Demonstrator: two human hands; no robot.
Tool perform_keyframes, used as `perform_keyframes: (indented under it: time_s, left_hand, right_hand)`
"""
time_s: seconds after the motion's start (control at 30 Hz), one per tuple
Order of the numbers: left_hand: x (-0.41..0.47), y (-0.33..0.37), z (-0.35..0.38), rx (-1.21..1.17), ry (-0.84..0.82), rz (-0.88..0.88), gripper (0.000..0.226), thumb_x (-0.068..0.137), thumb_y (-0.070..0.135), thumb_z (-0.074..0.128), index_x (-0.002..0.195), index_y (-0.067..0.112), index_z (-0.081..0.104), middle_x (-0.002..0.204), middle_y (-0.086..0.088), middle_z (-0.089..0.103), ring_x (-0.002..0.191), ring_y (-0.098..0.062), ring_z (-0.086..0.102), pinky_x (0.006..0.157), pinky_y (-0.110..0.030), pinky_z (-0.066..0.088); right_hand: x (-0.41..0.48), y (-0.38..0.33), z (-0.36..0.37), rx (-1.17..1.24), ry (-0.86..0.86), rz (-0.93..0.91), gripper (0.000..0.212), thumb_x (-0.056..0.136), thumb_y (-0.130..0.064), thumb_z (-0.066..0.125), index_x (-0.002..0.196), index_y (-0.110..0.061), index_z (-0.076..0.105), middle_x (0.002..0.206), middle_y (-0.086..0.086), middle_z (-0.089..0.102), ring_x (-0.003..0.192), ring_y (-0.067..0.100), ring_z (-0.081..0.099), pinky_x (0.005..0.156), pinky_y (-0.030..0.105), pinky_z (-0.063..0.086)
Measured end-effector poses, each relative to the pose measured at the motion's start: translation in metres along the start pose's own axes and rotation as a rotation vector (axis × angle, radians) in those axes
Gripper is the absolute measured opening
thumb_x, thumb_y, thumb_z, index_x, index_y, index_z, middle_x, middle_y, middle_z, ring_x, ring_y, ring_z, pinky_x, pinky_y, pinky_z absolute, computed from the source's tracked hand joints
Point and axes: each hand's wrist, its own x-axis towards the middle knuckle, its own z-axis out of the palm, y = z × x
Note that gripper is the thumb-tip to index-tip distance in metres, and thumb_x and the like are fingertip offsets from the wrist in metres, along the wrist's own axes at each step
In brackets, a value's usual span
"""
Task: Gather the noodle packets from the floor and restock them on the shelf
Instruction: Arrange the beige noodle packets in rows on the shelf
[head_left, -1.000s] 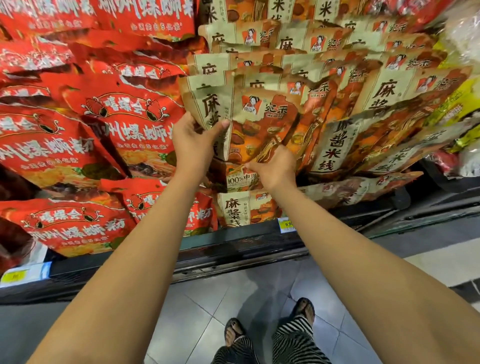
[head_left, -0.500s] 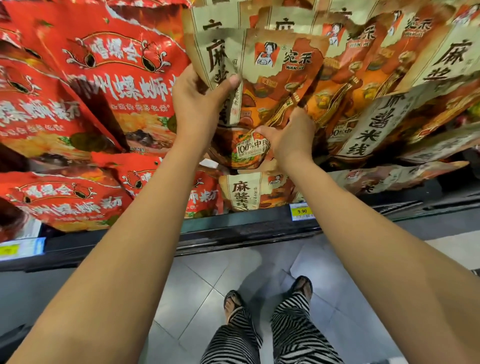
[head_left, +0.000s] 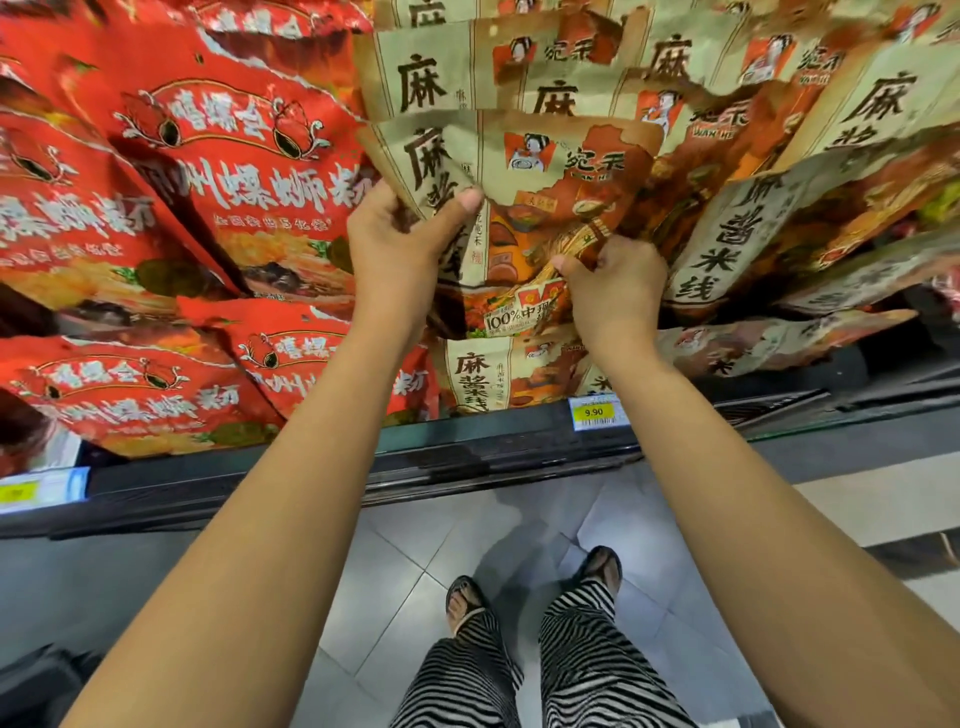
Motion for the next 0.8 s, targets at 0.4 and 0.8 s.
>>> perform_keyframes:
  time_s: [0.4, 0.8]
  left_hand:
    - [-0.015, 0.010, 0.014, 0.219, -0.112, 0.040, 0.020, 0.078, 0.015, 0.083, 0.088, 0.022, 0.068, 0.096, -0.005, 0.075, 0.089, -0.019, 0.068, 0.082, -0.041, 0.059]
    - [-0.023, 0.026, 0.011, 0.296, -0.090, 0.092, 0.023, 0.079, 0.019, 0.083, 0.087, 0.023, 0.061, 0.084, 0.010, 0.067, 0.078, 0.003, 0.065, 0.071, -0.018, 0.051]
  right_hand:
    - [-0.016, 0.009, -0.011, -0.045, 0.069, 0.144, 0.044, 0.092, -0.003, 0.060, 0.058, -0.012, 0.033, 0.060, 0.001, 0.040, 0.058, 0.018, 0.043, 0.041, 0.016, 0.027]
    - [-0.032, -0.023, -0.030, 0.422, 0.130, 0.187, 0.044, 0.090, -0.005, 0.063, 0.130, -0.007, 0.046, 0.110, -0.008, 0.055, 0.106, 0.012, 0.052, 0.093, 0.019, 0.040]
